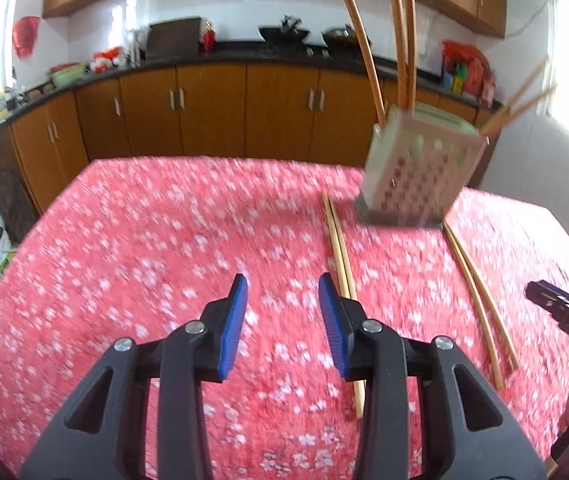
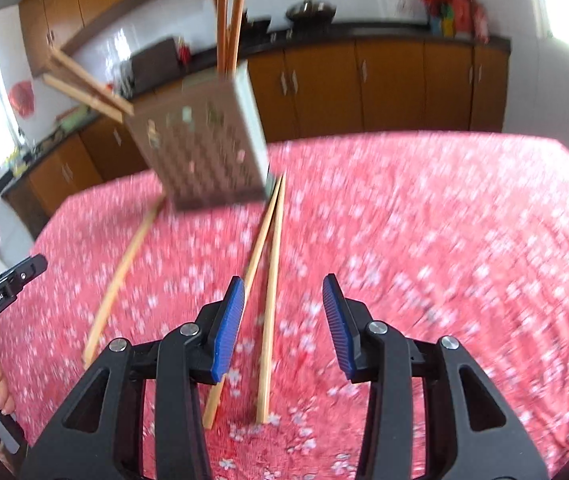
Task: Organize utensils
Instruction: 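Lower both open grippers toward the remaining chopsticks on the table, then close the right gripper on a chopstick while the left gripper grasps another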
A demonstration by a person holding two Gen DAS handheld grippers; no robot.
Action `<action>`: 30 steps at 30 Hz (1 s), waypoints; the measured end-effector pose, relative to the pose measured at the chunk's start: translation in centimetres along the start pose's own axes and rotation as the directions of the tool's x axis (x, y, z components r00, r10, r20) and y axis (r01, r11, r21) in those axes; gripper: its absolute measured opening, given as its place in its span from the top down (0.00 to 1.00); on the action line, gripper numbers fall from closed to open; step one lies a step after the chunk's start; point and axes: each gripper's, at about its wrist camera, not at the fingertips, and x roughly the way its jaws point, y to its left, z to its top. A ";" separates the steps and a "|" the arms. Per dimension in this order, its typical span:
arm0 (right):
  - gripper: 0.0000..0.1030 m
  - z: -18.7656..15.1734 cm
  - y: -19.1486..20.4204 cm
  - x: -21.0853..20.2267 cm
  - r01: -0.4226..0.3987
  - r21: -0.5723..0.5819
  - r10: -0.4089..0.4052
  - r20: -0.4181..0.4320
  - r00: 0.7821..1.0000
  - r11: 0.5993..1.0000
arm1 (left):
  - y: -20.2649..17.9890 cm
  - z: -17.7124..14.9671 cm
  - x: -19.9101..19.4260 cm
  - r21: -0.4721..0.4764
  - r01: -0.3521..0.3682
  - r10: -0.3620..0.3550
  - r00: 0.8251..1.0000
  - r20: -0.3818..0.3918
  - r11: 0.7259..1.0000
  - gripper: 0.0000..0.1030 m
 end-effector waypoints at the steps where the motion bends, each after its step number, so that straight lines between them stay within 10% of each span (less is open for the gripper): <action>1: 0.61 -0.2 0.1 0.8 -0.009 -0.004 0.009 -0.031 0.999 1.000 | -0.1 -0.4 0.3 0.000 0.016 -0.016 1.000 -0.016 1.000 0.64; 11: 0.92 -1.3 0.5 3.7 0.064 -0.065 -0.071 -0.109 0.992 0.996 | -2.1 -1.9 2.7 0.037 0.077 -0.073 0.991 -0.113 0.996 0.65; 30: 0.92 -1.2 -0.8 3.3 0.085 -0.045 -0.089 -0.108 0.990 0.995 | -4.1 -2.1 5.5 0.131 0.043 -0.016 0.980 -0.199 0.991 0.81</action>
